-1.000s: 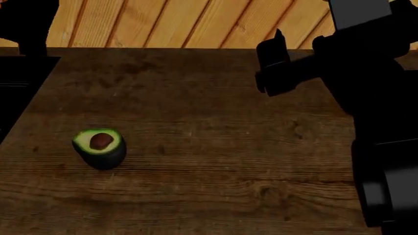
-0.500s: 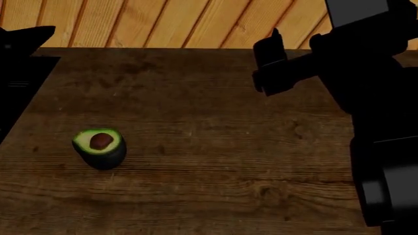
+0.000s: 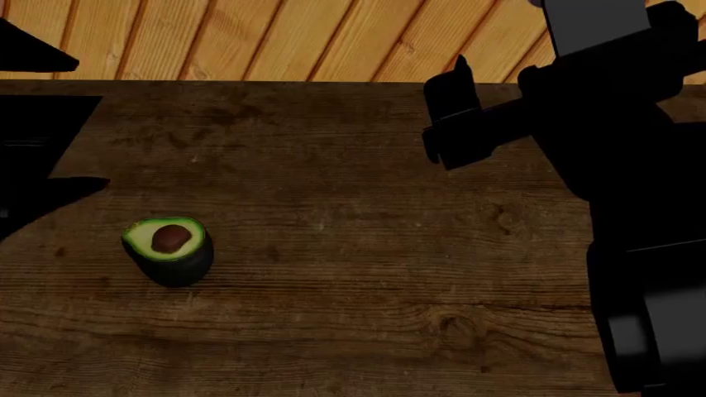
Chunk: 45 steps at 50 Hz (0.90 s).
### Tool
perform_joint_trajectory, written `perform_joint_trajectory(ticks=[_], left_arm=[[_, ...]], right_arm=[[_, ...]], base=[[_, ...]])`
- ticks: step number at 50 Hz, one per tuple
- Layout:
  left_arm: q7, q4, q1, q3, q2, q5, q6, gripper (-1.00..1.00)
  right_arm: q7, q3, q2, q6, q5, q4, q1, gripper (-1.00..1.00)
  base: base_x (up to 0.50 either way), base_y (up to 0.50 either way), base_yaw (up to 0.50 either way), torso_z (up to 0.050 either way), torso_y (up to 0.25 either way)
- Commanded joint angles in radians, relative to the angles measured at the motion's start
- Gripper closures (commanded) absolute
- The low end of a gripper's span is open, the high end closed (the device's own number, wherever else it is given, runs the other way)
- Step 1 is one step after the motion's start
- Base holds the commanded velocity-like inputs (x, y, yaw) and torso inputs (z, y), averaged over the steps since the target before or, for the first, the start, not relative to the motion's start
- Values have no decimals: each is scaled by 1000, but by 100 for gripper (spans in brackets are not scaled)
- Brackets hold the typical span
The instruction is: Place the avocado, onion, tomato and bell pepper on the cutting board.
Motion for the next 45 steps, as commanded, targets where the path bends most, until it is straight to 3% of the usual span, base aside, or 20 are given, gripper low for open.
perform_joint_trajectory(ticks=[1, 11, 22, 45], left_arm=[[95, 62, 2, 77, -41, 9, 16, -100], [61, 79, 44, 94, -24, 18, 28, -100], [-2, -77, 108, 100, 52, 44, 73, -100], [-16, -231, 168, 129, 97, 80, 150, -100]], right_arm=[[5, 4, -1, 3, 5, -7, -7, -100], [10, 13, 5, 19, 10, -26, -14, -100], [12, 1, 6, 8, 10, -3, -6, -100], [25, 3, -4, 7, 19, -10, -35, -100]], base=[[0, 0, 0, 0, 0], [0, 0, 0, 0, 0], [0, 0, 0, 0, 0], [0, 0, 0, 0, 0]])
